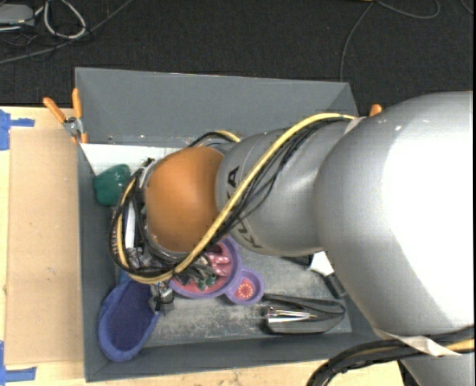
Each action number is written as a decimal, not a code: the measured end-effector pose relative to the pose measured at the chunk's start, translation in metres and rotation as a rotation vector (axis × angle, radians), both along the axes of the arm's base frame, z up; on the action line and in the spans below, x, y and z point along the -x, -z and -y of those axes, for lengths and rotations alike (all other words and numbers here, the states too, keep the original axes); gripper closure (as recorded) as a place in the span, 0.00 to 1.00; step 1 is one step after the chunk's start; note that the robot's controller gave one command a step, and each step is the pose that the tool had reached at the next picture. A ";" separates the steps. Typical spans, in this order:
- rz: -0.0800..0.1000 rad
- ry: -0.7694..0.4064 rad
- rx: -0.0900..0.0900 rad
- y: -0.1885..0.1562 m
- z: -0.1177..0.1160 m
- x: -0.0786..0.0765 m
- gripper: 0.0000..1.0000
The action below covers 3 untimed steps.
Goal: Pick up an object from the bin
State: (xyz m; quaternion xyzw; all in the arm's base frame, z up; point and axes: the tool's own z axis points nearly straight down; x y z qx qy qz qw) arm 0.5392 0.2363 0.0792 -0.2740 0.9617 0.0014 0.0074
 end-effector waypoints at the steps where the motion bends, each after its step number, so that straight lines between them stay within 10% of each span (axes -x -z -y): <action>1: -0.015 0.003 0.007 -0.052 0.001 0.006 1.00; 3: -0.014 0.019 0.006 -0.173 0.004 -0.005 1.00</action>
Offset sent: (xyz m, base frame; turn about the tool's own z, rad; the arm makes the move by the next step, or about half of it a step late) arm -0.0072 -0.0136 0.1157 0.0148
